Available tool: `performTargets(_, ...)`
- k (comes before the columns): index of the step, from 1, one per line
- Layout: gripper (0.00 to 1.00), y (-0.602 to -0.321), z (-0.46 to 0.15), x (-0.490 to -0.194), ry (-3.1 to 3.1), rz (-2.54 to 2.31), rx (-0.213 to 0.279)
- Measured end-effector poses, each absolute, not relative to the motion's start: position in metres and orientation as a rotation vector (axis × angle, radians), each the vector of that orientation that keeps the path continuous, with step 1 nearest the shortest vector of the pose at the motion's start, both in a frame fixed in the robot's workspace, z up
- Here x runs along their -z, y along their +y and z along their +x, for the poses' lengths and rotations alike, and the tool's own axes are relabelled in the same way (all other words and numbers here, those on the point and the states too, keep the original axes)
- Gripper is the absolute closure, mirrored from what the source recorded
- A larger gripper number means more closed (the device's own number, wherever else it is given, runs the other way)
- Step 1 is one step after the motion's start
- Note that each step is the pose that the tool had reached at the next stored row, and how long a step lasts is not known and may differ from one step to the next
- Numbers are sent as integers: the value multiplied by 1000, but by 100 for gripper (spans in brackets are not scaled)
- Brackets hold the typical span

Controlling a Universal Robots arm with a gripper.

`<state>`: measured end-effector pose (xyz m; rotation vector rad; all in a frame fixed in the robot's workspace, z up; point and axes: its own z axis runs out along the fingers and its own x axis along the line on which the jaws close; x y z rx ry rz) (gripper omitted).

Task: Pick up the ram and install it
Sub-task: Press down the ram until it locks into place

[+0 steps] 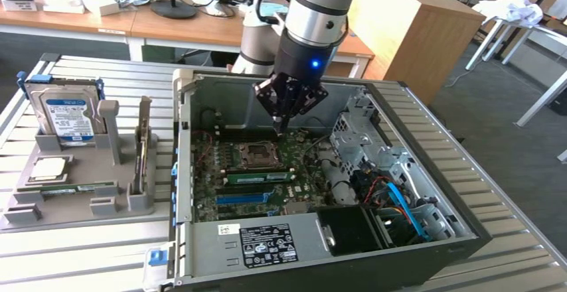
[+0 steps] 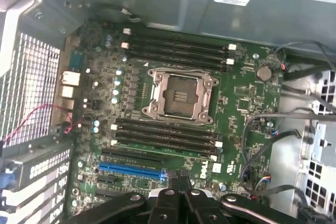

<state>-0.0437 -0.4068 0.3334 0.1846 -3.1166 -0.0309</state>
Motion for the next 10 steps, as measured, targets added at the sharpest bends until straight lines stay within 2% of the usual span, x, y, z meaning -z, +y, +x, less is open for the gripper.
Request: performTargets(10, 90, -407, -44, -333, -3122, 79, 32)
